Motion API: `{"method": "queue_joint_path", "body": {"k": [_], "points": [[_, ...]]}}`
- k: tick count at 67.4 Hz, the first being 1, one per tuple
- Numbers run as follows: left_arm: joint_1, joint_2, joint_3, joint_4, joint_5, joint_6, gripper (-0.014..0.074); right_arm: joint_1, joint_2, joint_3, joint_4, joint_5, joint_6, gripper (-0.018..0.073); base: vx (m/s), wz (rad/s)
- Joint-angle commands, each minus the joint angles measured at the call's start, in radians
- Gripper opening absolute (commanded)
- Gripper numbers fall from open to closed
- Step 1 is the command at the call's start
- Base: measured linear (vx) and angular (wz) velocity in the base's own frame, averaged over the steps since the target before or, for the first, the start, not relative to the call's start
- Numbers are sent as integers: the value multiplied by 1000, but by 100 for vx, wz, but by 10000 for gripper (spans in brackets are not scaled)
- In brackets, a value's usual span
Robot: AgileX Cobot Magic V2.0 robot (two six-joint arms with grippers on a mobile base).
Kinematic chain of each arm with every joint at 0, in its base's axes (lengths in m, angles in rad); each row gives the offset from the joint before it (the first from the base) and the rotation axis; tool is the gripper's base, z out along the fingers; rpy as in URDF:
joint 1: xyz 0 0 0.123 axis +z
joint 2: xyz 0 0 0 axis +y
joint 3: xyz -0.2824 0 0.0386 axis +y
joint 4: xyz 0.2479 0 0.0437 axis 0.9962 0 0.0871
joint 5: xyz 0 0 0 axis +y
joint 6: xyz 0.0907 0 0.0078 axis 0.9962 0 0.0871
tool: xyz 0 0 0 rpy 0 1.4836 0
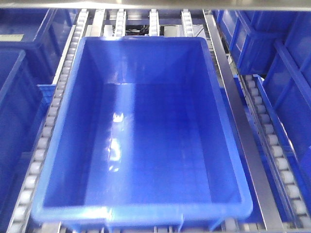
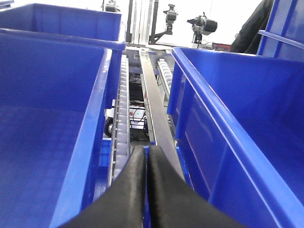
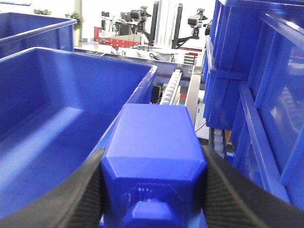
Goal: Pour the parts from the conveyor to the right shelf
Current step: 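Turn toward the shelf and stop facing an empty blue bin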
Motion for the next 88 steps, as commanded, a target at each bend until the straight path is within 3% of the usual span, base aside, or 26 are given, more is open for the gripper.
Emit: {"method": "queue_joint_path", "body": {"k": [1,88], "points": [[-3,-7,21,-9,-75,-4,-6,-5,1,-28,0,-77,-5,-1,19,-5],[-3,-7,21,-9,-75,-4,-6,-5,1,-28,0,-77,-5,-1,6,1]]}}
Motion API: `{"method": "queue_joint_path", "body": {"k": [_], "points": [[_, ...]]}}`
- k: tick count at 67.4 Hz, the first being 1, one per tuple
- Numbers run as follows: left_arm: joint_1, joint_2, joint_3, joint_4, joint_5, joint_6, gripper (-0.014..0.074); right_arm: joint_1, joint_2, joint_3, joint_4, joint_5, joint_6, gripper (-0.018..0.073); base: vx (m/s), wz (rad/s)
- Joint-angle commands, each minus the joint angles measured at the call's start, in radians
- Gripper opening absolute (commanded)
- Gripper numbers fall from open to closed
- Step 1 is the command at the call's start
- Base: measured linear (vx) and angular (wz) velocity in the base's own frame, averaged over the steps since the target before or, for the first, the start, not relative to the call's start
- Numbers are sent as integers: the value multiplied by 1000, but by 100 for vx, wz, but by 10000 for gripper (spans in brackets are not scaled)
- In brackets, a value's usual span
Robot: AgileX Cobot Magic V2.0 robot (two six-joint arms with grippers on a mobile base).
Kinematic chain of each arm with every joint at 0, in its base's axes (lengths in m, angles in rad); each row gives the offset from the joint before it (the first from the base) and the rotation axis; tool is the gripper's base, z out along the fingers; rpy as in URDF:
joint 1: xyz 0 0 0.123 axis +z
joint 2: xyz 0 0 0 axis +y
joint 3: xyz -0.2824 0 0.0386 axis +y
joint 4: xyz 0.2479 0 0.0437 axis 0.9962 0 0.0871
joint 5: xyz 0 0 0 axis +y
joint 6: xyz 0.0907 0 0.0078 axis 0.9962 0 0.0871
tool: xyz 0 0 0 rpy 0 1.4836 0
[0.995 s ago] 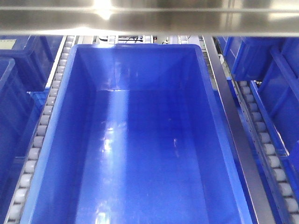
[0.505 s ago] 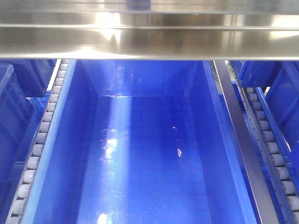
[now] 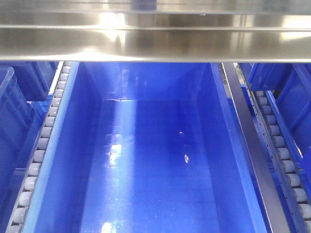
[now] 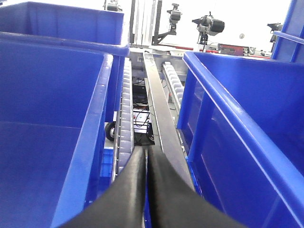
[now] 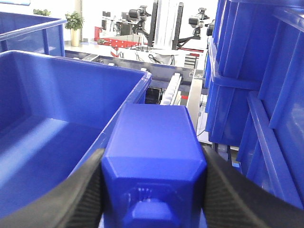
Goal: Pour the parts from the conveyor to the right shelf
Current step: 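Turn toward the shelf and stop facing an empty blue bin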
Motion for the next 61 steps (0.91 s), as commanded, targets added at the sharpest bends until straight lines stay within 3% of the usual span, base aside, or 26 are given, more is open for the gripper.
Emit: {"method": "queue_joint_path", "body": {"k": [1,61], "points": [[-3,-7,21,-9,-75,-4,-6,-5,1,-28,0,-77,-5,-1,0,0],[-3,-7,21,-9,-75,-4,-6,-5,1,-28,25,-35,-5,-1,0,0]]}}
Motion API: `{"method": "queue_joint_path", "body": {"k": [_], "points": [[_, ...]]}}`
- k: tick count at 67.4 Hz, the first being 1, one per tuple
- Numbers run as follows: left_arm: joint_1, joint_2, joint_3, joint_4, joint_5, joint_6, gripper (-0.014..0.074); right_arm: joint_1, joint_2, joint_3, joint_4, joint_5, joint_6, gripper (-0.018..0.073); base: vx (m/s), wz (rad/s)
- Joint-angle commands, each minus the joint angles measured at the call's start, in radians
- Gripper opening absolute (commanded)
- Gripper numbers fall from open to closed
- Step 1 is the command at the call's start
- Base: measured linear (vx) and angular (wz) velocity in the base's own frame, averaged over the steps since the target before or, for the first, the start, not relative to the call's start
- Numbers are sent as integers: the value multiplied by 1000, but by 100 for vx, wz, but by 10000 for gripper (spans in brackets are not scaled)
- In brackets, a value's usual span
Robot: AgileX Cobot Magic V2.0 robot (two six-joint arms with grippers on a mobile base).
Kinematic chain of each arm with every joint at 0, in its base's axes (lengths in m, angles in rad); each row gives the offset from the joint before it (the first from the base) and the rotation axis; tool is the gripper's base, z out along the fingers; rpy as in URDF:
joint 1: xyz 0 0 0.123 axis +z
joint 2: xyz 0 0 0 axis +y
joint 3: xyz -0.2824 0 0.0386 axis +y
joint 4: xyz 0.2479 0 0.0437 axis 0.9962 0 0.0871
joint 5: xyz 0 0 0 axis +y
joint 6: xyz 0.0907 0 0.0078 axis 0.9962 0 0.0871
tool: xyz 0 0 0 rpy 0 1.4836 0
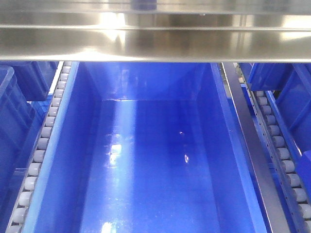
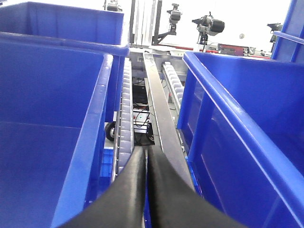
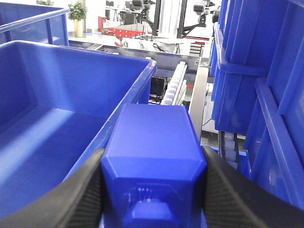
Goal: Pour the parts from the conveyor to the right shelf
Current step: 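Turn toward the shelf and stop facing an empty blue bin, then lower the right gripper with the block into the blue bin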
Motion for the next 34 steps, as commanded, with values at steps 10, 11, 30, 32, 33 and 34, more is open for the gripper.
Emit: {"method": "queue_joint_path", "body": {"k": [10,11,30,32,33,34], "points": [[-3,-7,21,-9,-75,-4,-6,-5,1,-28,54,-89,17,-1,0,0],[-3,-7,21,-9,-75,-4,-6,-5,1,-28,61,-89,18,-1,0,0],[-3,-7,21,-9,-75,-4,-6,84,69,-67,98,-78,-66,13,0,0],[-3,-7,21,-9,-75,-4,-6,106,85,-77,98,-78,-87,17,0,0],[-3,-7,21,-9,-75,-4,-6,119,99,-85,98,-78,-99,19,0,0],[-3,-7,21,-9,-75,-4,-6,127,108,-91,99,-79,-105,22,0,0]]}}
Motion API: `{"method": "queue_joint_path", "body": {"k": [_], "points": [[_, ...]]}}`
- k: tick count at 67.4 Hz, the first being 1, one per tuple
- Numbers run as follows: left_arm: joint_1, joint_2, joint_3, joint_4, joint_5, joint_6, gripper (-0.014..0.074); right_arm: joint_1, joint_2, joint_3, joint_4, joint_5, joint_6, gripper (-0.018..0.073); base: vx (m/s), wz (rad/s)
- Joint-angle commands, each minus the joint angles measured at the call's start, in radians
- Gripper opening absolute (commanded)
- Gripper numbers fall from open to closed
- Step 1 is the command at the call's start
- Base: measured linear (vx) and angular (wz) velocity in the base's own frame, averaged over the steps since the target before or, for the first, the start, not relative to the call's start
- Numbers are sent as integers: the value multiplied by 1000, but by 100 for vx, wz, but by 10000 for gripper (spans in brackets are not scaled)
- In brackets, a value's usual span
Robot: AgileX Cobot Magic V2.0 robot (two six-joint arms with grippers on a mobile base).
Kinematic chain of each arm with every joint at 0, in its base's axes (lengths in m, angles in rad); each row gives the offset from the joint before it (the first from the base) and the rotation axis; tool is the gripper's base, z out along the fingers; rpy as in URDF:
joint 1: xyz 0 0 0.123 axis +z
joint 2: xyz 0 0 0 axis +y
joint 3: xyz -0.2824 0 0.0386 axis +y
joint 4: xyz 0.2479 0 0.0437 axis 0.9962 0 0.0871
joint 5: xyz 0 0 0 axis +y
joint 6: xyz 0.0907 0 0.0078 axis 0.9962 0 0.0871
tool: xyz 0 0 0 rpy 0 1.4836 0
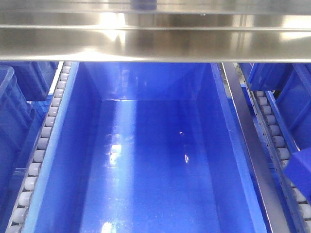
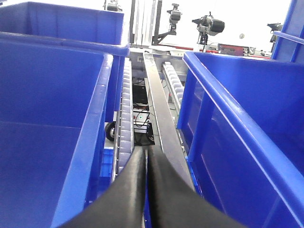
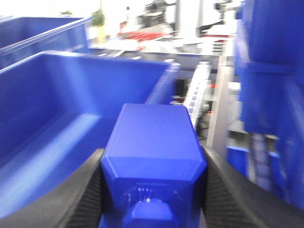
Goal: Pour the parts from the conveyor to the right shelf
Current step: 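Lower the right gripper with the block into the blue bin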
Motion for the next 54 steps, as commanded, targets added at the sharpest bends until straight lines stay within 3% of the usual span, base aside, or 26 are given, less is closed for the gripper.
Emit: {"method": "queue_joint_path", "body": {"k": [1,17,32,41,54], "points": [[-3,-7,21,-9,-75,-4,-6,51,74,-65,11,-80,-66,23,0,0],[-3,-7,21,-9,-75,-4,-6,244,326,-215,-23,-82,-81,41,0,0],[-3,-7,21,-9,-75,-4,-6,354,661,-377,-45,-76,-62,49,0,0],[-3,-7,21,-9,-75,-4,-6,371,863,-507,-45,-57,-25,57,0,0],[-3,-7,21,-9,-75,-4,-6,370,1145,-716,-46,67,116,73,0,0]]}}
